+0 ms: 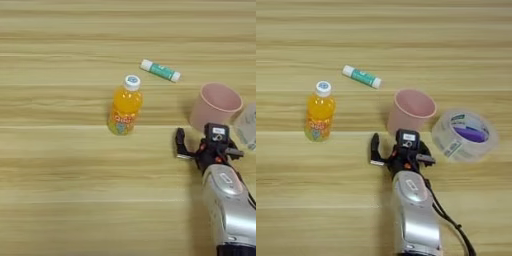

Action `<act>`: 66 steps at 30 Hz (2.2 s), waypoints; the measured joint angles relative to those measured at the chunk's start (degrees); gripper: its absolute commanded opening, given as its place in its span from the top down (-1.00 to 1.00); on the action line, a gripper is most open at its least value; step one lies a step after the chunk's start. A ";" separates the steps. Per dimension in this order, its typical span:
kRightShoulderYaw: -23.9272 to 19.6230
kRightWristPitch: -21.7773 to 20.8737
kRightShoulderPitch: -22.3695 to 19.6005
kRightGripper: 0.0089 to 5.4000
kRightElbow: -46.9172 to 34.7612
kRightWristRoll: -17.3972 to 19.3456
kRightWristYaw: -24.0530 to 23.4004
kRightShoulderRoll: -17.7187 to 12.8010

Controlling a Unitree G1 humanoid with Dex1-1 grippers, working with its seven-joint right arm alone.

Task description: Move the objects on the table

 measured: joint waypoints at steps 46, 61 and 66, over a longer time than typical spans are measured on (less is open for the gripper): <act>-1.25 -9.59 -12.20 -0.99 20.40 -0.27 -0.19 -4.77; -0.08 -10.84 -11.68 -0.38 20.08 -0.37 -0.19 -4.68; 0.09 -11.04 -11.41 -0.37 19.89 -0.44 -0.36 -4.68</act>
